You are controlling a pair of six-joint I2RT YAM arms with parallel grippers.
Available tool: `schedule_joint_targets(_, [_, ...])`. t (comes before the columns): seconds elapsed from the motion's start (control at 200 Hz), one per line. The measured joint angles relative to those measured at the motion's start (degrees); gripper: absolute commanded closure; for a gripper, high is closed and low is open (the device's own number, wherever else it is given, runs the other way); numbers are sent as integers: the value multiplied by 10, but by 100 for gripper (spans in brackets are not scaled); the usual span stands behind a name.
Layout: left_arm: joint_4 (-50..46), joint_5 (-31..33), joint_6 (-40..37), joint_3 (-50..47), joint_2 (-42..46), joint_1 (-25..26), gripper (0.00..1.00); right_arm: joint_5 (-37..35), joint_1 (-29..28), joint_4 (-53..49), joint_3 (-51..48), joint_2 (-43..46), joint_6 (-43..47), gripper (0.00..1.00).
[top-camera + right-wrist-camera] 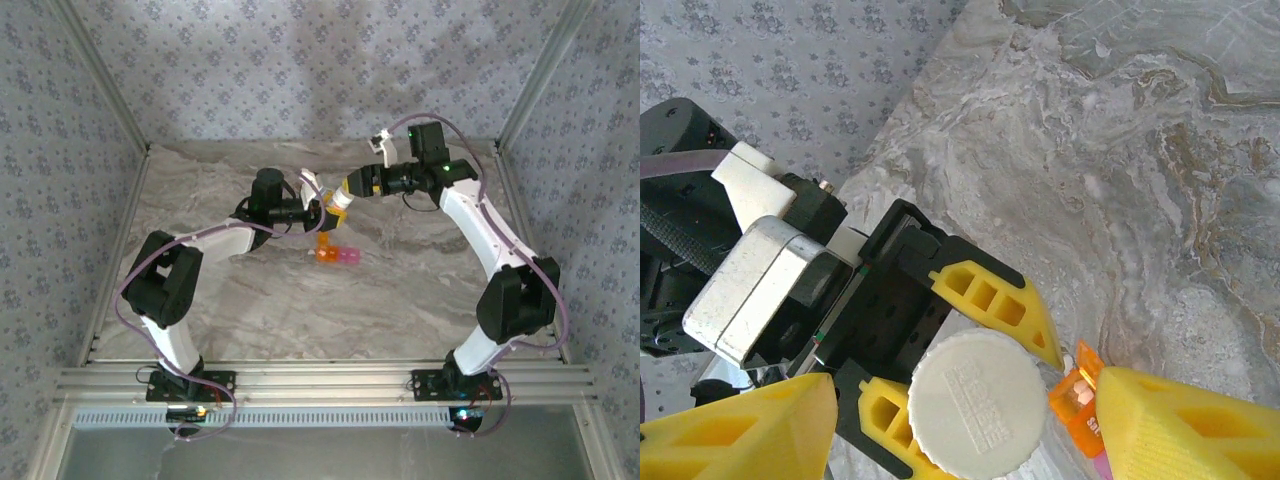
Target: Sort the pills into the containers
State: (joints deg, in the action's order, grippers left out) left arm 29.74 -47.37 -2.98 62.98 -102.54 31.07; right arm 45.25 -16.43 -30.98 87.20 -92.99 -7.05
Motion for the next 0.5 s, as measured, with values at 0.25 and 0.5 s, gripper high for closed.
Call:
schedule_joint_targets(0.25, [0, 0, 0, 0, 0, 0, 100, -5, -16, -1, 0, -3, 0, 33])
schedule_joint_targets(0.5, [-4, 0, 0, 0, 0, 0, 100, -10, -23, -1, -1, -13, 1, 40])
